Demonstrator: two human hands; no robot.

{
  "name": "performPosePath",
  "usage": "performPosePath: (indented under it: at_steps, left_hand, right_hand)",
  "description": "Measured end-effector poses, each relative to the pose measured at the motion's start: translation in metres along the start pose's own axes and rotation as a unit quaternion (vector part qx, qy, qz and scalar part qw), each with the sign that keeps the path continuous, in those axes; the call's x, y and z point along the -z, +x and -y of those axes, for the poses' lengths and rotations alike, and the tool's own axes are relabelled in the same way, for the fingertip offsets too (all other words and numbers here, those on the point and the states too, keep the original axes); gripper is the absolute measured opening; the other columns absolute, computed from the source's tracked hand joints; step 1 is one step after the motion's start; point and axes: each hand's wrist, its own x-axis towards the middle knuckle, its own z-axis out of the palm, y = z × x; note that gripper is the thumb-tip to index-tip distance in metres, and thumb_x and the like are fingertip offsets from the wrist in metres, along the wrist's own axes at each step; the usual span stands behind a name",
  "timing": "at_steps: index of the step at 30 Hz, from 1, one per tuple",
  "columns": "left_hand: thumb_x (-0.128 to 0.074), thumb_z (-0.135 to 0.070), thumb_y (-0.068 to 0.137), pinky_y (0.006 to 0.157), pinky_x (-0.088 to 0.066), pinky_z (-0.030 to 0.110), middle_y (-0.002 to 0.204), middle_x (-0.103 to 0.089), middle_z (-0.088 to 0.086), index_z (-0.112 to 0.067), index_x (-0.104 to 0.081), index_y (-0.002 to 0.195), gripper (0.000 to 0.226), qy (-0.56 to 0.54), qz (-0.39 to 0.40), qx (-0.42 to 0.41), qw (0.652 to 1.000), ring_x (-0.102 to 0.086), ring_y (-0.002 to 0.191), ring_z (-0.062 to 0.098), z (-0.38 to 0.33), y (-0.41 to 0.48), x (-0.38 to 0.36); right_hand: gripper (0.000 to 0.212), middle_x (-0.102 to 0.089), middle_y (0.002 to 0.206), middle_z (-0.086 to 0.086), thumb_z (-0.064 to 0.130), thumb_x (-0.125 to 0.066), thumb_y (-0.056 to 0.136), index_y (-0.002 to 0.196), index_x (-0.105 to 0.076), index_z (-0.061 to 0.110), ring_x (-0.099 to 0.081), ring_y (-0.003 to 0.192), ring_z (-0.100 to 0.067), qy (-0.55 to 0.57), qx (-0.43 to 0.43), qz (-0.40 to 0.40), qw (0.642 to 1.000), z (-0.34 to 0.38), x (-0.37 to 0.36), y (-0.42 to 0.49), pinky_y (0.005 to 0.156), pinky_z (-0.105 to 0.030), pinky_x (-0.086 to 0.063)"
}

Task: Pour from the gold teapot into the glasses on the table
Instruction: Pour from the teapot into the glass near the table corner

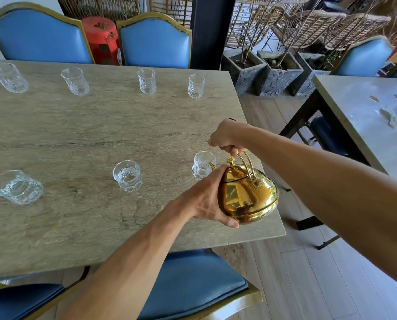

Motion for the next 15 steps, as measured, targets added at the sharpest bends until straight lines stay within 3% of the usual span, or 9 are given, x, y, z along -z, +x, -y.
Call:
performPosePath:
  at_steps: [15]
  left_hand:
    - [-0.104, -0.041, 0.047, 0.114, -0.045, 0.037, 0.142, -0.049, -0.003, -0.021, -0.024, 0.151, 0.133, -0.009, 0.002, 0.009, 1.0, -0.052, 0.13, 0.014, -0.0022, -0.0004, -0.0032]
  right_hand:
    - [0.03, -0.037, 0.058, -0.006, 0.013, -0.049, 0.103, 0.073, -0.046, 0.006, -0.03, 0.043, -0.015, -0.013, 0.006, 0.006, 1.0, -0.002, 0.0012, -0.003, 0.032, -0.013, -0.025]
